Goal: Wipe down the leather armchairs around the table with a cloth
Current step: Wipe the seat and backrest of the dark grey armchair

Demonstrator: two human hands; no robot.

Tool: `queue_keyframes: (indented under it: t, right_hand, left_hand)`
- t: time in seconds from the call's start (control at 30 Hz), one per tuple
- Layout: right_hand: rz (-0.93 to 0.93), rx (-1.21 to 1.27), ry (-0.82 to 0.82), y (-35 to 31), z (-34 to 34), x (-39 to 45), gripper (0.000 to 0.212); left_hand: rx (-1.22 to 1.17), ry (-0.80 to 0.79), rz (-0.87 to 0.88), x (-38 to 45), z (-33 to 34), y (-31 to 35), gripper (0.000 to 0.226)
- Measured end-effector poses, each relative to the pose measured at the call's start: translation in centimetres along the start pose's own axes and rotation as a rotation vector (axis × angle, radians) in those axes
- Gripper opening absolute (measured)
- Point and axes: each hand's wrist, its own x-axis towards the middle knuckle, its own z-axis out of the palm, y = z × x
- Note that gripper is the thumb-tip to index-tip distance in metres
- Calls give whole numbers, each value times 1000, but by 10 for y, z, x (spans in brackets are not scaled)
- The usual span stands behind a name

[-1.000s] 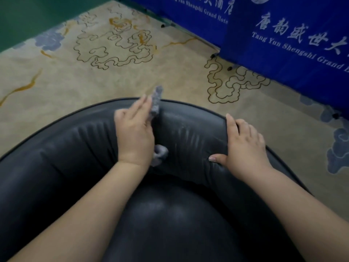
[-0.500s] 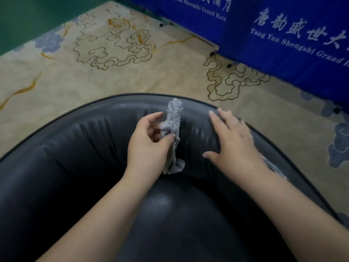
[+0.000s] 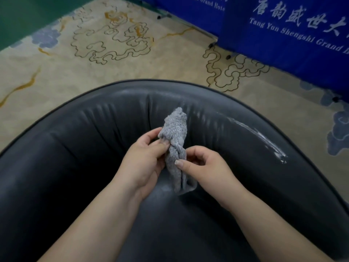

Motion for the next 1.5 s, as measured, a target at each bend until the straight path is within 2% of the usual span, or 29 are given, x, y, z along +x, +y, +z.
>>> queue_keyframes:
  t: [0.1,0.2,0.27,0.37,0.43,0.5,0.57,0.63,0.73,0.83,0.93,1.1,1.2,1.3,1.4,1.5]
  right_hand:
    - [77,67,23,15,5,-8,6]
    - [170,304,33,23,7,-14,14]
    - [202,379,17,24,7,-17,20]
    - [212,349,8,26,12,-20,18]
    - [164,199,78,31,14,-20,16]
    - [4,-98,110,37,9,-20,51]
    - [-138,-357,18,37,4,-20,84]
    - [-191,-463,-54,35,4,-18,91]
    - [-188,-345,-1,33,6,-10,64]
    - [-80,-87,-1,30,7,-6,29]
    - [-36,50,-18,27,8,-5,19]
    - [-21,243,73,21,8,-1,10]
    - [-68,122,150,18,2,1,9]
    - [-258,-323,315,12,-14,7,19]
    - [-423,-741,444,-5,-38,15,34]
    - [-390,-971,539,-20,-60,25,60]
  left_hand:
    - [88,-39,-94,-10,-13,-12,31]
    - [229,-112,-172,-22,-24,-21,32]
    - [342,-108,-147,-29,-28,-28,43]
    - [543,-18,-19,-32,-28,-36,54]
    - [590,62,52,-32,-27,-37,47]
    - [593,110,96,-30,-28,-35,39]
    - [558,73,103,-30,-30,-32,36]
    - [494,-7,96,-29,-33,-29,36]
    - [384,-55,125,-27,-36,-26,38]
    - [479,-40,216,-23,-42,-26,40]
    - [654,-56,285,-17,-45,-26,42]
    - [654,-324,243,-8,-42,-25,64]
    - [670,-182,311,-4,-30,-29,65]
    - [642,52,424,8,-16,-24,64]
    - [864,371,655,32,-8,-5,72]
    - [1147,541,856,66,1,10,74]
